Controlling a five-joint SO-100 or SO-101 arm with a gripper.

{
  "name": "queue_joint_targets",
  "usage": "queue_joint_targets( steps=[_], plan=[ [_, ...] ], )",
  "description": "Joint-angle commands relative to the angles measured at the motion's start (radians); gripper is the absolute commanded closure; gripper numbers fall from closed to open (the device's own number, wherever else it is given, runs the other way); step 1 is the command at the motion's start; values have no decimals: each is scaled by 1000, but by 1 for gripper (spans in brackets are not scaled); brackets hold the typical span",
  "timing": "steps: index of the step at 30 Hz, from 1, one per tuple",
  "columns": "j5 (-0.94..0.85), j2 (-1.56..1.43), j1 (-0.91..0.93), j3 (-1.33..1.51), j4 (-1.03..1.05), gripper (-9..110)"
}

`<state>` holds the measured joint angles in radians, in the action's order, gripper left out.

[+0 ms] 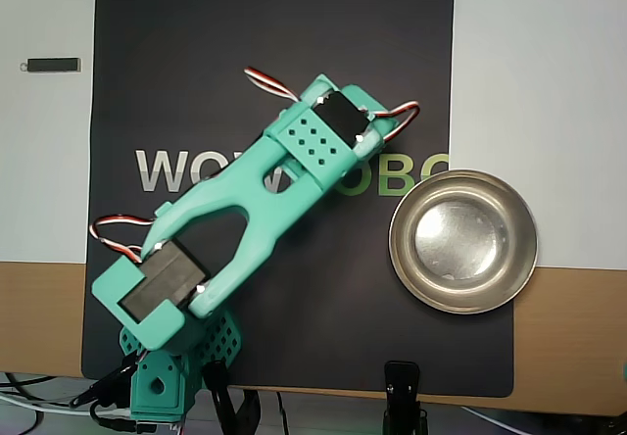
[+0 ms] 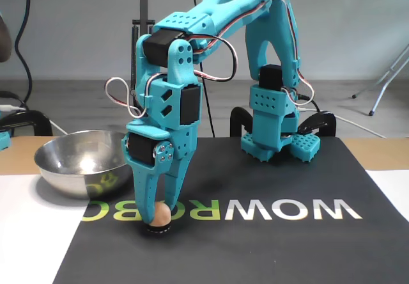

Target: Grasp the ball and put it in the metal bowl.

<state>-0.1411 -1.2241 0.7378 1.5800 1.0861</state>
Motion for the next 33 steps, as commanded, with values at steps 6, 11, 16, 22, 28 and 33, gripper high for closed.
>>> queue_joint_targets(
  steps=[6,11,16,22,28,33],
  plan=[
    [3,-54,17,-20,9,85],
    [5,-97,14,-18,14,85],
    [8,-138,14,-18,14,85],
    [11,-187,12,-18,14,85],
    [11,-218,12,-20,14,85],
    [11,-249,12,-20,15,85]
  ],
)
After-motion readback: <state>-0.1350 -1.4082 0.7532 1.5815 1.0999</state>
